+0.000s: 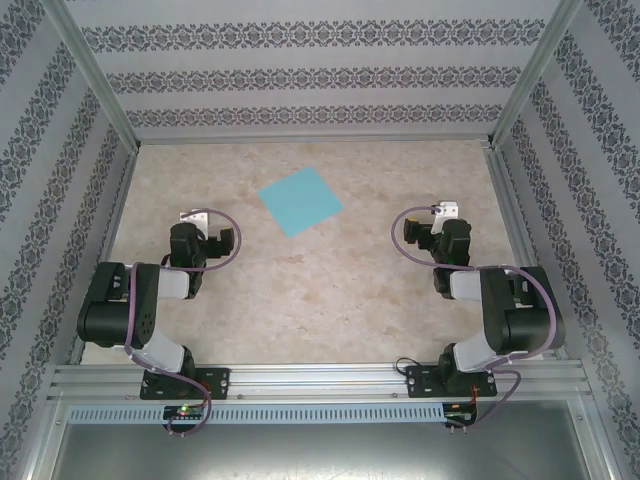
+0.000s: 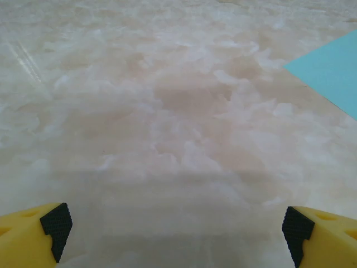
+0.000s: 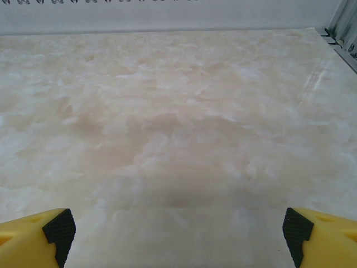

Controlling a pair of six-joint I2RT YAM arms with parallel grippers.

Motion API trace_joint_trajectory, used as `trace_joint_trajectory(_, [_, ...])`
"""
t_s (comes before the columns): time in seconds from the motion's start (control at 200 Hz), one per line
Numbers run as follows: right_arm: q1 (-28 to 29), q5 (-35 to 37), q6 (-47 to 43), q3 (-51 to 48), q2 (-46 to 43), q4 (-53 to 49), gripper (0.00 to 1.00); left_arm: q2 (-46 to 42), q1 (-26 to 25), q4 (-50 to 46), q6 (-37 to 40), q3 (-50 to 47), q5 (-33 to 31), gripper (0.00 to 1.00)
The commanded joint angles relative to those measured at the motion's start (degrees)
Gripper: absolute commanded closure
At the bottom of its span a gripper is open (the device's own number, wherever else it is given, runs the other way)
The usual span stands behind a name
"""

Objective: Fold a paper plane with a square sheet of paper (pick it up from the middle)

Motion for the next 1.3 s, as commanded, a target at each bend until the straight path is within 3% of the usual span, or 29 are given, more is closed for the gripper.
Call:
trace_joint_trajectory(0.0, [0.10,0.25,-0.96,0.35,-0.67,2.13,0.02,-0.48,0.13,2.85,1.17,0.76,1.24,0.00])
trace_joint_trajectory(0.699, [-0.65,-0.87,0.02,-0.44,-1.81,3.10,0.02,-1.32,0.06,3.08,1.13,0.59,0.60,0.00])
trace_joint_trajectory(0.844, [-0.62,-2.21,-0.70,0.72,-11.84,-7.48,0.02,-11.59,-0.13,-15.94,-1.69,6.13,-2.99,0.00])
trace_joint_trajectory(0.954, [-0.60,-5.55,0.17,3.38,-19.28,-17.37,0.03,-17.65,-0.25,-24.83,-6.61,9.56,-3.52,0.00])
trace_joint_trajectory(1.124, [0.59,-14.73,2.26,9.99,-26.69,-34.43,0.03,-21.56,-0.48,-40.63,-14.97,17.98,2.66,0.00])
trace_joint_trajectory(1.299, [4.33,-23.94,5.10,16.04,-28.93,-46.67,0.02,-18.38,-4.12,-50.60,-22.54,24.74,10.95,0.00])
